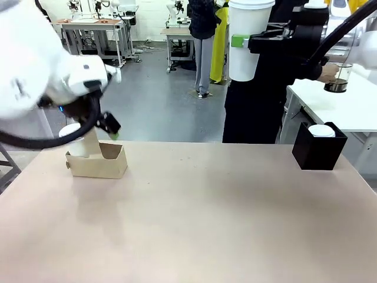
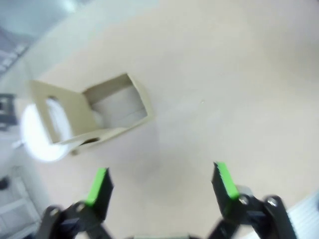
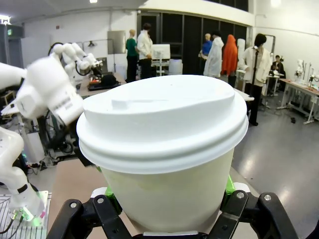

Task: Pour a drink into a cup and package it in a carrier.
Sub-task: Position the Cup Carrier in the center of the table.

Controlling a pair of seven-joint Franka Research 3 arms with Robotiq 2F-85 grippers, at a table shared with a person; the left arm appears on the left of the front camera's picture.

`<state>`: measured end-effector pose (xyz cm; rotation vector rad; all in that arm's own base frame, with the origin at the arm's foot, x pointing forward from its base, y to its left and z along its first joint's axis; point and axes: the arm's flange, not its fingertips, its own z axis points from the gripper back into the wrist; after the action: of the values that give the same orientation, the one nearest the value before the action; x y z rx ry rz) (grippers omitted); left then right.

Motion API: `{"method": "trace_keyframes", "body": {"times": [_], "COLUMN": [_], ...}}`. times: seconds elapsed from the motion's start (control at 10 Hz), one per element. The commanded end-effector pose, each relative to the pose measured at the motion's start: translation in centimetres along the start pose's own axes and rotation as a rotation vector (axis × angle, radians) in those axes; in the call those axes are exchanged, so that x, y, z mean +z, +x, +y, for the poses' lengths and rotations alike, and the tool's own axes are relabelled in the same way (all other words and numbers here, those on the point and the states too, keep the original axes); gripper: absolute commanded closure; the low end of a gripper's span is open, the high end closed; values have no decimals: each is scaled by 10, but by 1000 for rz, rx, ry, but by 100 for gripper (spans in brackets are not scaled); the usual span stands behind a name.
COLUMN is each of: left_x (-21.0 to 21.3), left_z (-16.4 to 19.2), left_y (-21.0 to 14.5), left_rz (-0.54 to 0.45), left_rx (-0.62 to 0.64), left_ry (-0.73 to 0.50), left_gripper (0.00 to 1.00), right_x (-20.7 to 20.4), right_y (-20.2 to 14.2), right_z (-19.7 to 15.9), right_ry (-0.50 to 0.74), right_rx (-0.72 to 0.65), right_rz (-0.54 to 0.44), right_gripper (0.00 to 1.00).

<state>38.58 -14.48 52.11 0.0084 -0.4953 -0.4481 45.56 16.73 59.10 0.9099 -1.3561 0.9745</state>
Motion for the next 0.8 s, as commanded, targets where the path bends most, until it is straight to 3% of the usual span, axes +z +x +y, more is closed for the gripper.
{"method": "trace_keyframes", "body": {"times": [0.0,0.4,0.7], "left_x": [29,11,-33], "left_z": [7,60,95], "left_y": [37,83,80], "left_rz": [40,96,172], "left_rx": [95,280,351], "left_ry": [32,174,221], "left_gripper": [0,0,0], "right_x": [-1,-1,-1], "right_y": [3,3,3], "right_z": [2,2,2], "right_ry": [-5,-5,-5], "right_rx": [11,11,11], "right_rz": [-2,-2,-2], "right_gripper": [16,16,16]}}
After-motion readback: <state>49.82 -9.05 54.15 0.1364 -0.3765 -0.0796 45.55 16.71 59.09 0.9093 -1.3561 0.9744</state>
